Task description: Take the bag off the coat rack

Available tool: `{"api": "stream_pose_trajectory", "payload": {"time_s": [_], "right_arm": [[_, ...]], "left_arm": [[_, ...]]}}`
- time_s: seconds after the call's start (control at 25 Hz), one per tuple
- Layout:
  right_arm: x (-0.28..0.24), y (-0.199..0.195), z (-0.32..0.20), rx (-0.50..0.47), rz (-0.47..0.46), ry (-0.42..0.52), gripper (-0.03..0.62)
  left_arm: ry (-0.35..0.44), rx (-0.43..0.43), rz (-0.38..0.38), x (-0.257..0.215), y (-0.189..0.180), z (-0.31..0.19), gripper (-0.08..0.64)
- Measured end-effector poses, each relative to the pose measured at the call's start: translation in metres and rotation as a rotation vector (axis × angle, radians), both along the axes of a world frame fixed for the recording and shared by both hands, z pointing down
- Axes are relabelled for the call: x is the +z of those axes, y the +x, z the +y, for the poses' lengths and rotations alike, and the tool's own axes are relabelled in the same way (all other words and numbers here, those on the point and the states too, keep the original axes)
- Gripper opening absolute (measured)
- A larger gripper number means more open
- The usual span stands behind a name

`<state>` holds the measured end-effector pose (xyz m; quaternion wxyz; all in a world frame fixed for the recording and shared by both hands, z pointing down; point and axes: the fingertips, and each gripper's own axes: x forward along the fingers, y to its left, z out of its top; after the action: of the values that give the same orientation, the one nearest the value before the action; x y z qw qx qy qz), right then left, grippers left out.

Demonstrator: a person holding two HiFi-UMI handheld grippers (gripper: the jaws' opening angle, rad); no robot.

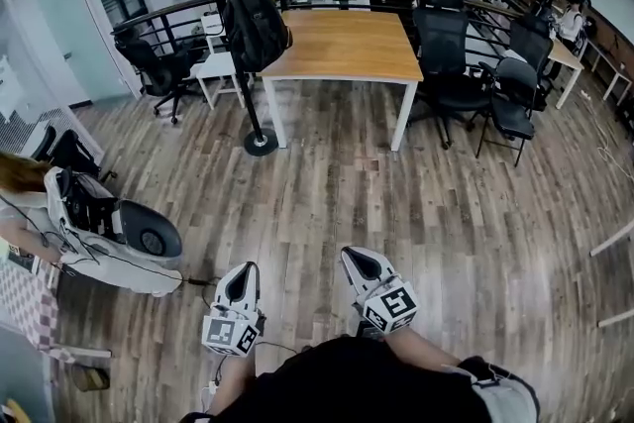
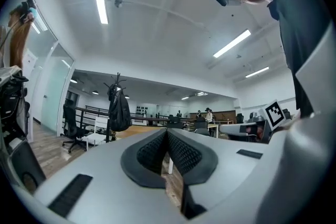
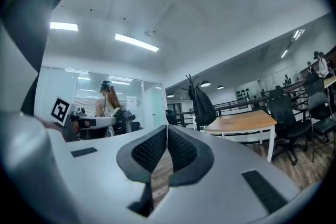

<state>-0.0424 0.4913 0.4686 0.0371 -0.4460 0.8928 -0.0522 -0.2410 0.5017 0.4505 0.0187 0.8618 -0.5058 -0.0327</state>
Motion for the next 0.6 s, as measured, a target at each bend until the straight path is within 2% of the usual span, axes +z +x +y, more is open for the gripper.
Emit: {"api": "stream_pose_trajectory", "payload": {"time_s": [0.2,0.44,0.6], "right_arm": [[0.011,0.028,0.004,0.011,-0.005,-0.028,0.032],[0.025,0.049,0.009,-0.001,-0.035,-0.065,0.032],[0.029,0.059,0.004,0.002,-0.045,-0.079,0.032]], "left_arm": [[-0.035,-0.052,0.012,0.010,0.008,0.000,0.015],[-0.061,-0.021,-0.024,0.020,0.038,0.012,0.015],[-0.067,-0.020,-0.042,0.020,0.040,0.004,0.015]]}}
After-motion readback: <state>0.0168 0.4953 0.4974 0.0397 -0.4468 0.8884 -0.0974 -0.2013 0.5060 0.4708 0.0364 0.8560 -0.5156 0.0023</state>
